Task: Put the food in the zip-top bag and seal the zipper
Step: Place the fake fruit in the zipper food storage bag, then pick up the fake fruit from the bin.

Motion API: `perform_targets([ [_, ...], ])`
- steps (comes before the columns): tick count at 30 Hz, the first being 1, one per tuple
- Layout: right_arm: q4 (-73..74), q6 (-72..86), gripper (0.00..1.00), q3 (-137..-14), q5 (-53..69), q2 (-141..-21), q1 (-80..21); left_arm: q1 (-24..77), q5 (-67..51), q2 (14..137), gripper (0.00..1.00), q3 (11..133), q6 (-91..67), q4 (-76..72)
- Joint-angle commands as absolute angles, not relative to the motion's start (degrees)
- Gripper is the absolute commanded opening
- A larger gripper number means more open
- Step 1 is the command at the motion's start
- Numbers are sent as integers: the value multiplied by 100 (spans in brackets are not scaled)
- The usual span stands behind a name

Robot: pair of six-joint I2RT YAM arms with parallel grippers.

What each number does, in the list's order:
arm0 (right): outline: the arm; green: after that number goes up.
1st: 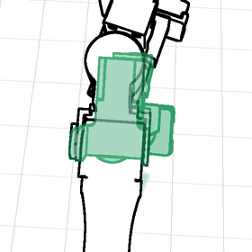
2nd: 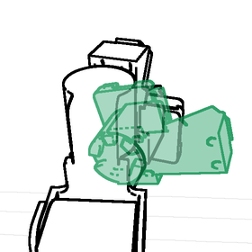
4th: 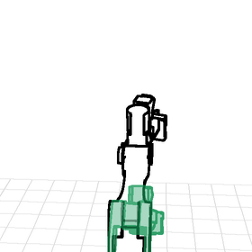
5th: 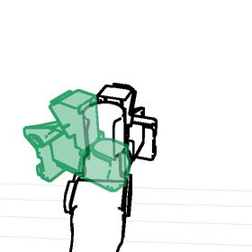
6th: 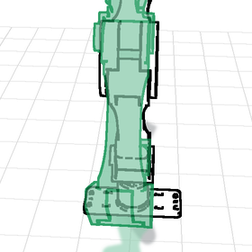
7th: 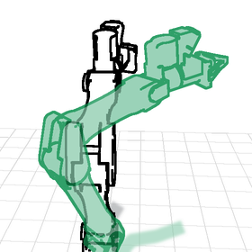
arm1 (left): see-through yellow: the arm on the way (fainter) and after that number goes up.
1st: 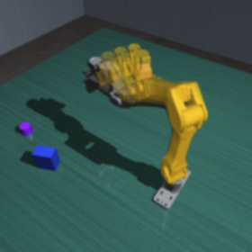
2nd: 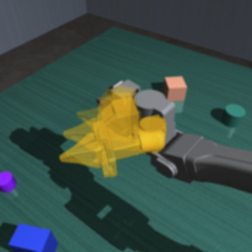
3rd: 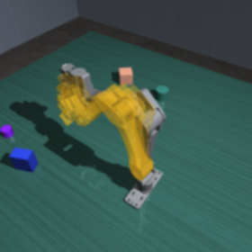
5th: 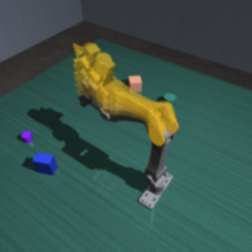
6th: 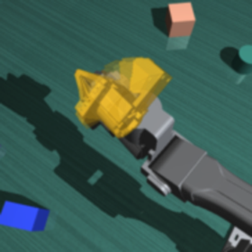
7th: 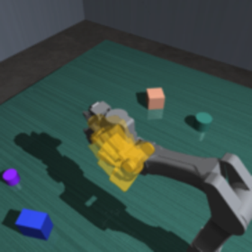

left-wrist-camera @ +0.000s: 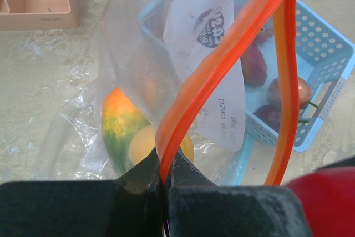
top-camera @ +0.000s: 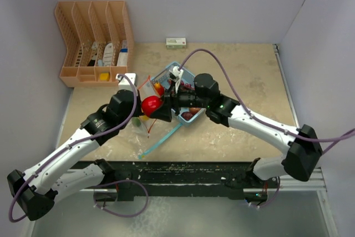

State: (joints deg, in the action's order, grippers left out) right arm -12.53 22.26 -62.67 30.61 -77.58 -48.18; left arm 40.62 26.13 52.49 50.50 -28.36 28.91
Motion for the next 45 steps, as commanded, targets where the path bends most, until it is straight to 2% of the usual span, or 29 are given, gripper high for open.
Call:
perform_targets([
  [1, -2374, 2647, 50, -6213, 3216, -8093, -4834, 4046, 2543, 5201, 0, 5374, -2906, 2822],
  [14, -781, 2441, 48, -7234, 563, -8961, -4941, 4048, 2333, 5133, 0, 5401, -2987, 2821],
  [17, -653, 2427, 58, -7532, 304, -9113, -5015, 4048, 2311, 5125, 0, 5410, -2981, 2821],
  [19, -482, 2359, 72, -7784, 160, -9245, -5083, 4051, 2317, 5128, 0, 5403, -2975, 2806],
  [22, -118, 2237, 100, -8105, -95, -9406, -5202, 4051, 2304, 5159, 0, 5414, -2963, 2763],
  [29, 149, 2215, 100, -7974, -219, -9152, -5247, 4048, 2294, 5217, 0, 5428, -2959, 2716],
  [36, 662, 2242, 99, -7341, -775, -7952, -5236, 4050, 2418, 5192, 0, 5510, -2909, 2837],
  [38, 993, 2234, 100, -7234, -1315, -7721, -5181, 4051, 2434, 5173, 0, 5498, -2901, 2852],
  [42, 1997, 2450, 100, -7417, -1791, -7922, -4637, 4051, 2409, 5169, 0, 5466, -2894, 2806],
  [45, 2242, 2693, 99, -7451, -1552, -8248, -4186, 4051, 2399, 5186, 0, 5464, -2887, 2788],
])
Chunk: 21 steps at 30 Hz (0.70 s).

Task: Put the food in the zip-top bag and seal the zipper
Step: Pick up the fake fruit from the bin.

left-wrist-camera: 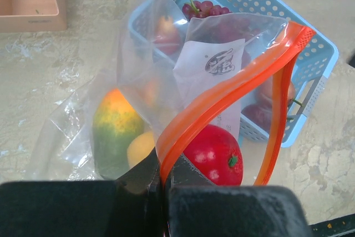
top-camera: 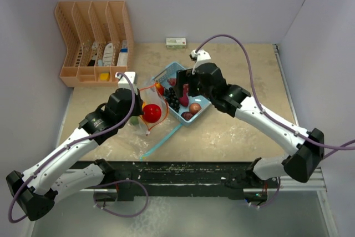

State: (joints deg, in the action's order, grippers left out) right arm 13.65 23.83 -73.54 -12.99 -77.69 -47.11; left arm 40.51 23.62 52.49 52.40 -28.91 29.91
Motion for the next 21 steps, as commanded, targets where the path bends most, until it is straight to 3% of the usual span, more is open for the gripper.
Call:
perform_targets([
  [1, 2385, 2751, 98, -7521, -1502, -8457, -4074, 4051, 2395, 5189, 0, 5465, -2884, 2774],
  [8, 2997, 2823, 95, -8011, -1545, -9942, -4010, 4052, 2385, 5136, 0, 5493, -2821, 2779],
  [18, 3118, 2779, 91, -7826, -1520, -10424, -4006, 4052, 2496, 4987, 0, 5380, -2834, 2859],
  [21, 3093, 2789, 77, -7892, -1582, -10625, -3998, 4047, 2492, 4983, 0, 5370, -2847, 2877],
])
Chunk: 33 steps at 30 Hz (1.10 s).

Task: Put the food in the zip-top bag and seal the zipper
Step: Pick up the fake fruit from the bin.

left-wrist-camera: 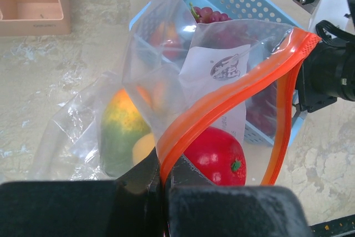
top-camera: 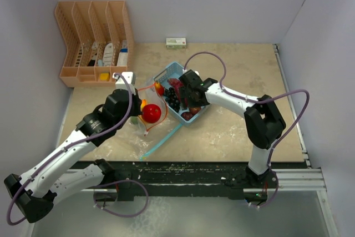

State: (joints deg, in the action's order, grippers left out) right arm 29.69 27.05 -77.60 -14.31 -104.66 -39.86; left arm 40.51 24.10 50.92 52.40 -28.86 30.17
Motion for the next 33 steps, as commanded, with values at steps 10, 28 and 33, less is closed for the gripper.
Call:
perform_targets([
  [10, 3122, 2804, 26, -7891, -1557, -10670, -3978, 4046, 2567, 4899, 0, 5344, -2869, 2964],
  [28, 1567, 1864, 11, -7617, 723, -8012, -4070, 4048, 2529, 5130, 0, 5317, -2918, 2805],
  [33, 304, 1684, 15, -7036, 1590, -7319, -4687, 4046, 2453, 5275, 0, 5456, -2914, 2780],
])
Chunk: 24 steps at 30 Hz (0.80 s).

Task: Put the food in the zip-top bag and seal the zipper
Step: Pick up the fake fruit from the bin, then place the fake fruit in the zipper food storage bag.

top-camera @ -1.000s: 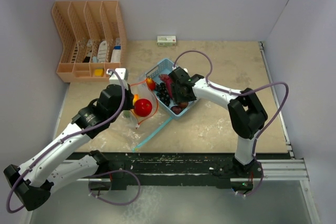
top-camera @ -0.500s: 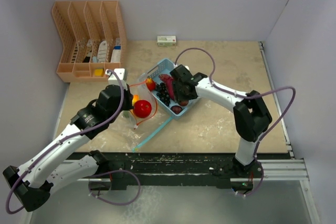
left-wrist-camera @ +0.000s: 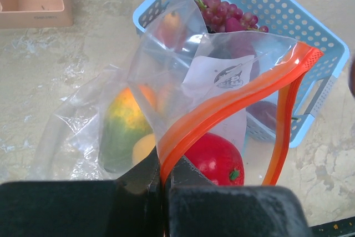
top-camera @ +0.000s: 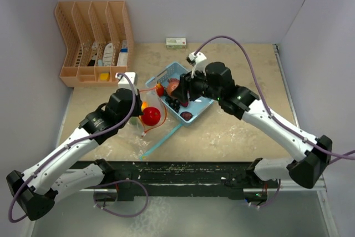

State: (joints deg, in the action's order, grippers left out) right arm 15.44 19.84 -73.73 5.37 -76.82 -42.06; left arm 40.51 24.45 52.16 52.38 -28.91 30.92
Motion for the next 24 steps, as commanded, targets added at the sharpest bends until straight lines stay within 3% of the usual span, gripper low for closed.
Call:
perform_targets([
  [1, 198, 1668, 15, -7009, 1637, -7325, -4806, 4045, 2448, 5298, 0, 5471, -2910, 2771],
  [7, -28, 1579, 15, -7094, 1842, -7745, -5376, 4051, 2401, 5353, 0, 5552, -2915, 2750],
  [16, 423, 1786, 15, -7613, -187, -8582, -5392, 4052, 2314, 5299, 0, 5618, -2909, 2812],
  [20, 48, 1905, 15, -7888, -344, -8878, -5394, 4051, 2245, 5305, 0, 5594, -2889, 2808],
  [22, -76, 2128, 19, -8032, -412, -9059, -5396, 4046, 2226, 5330, 0, 5588, -2904, 2825],
  [24, -221, 2251, 32, -8116, -449, -9218, -5411, 4052, 2214, 5327, 0, 5567, -2924, 2817],
])
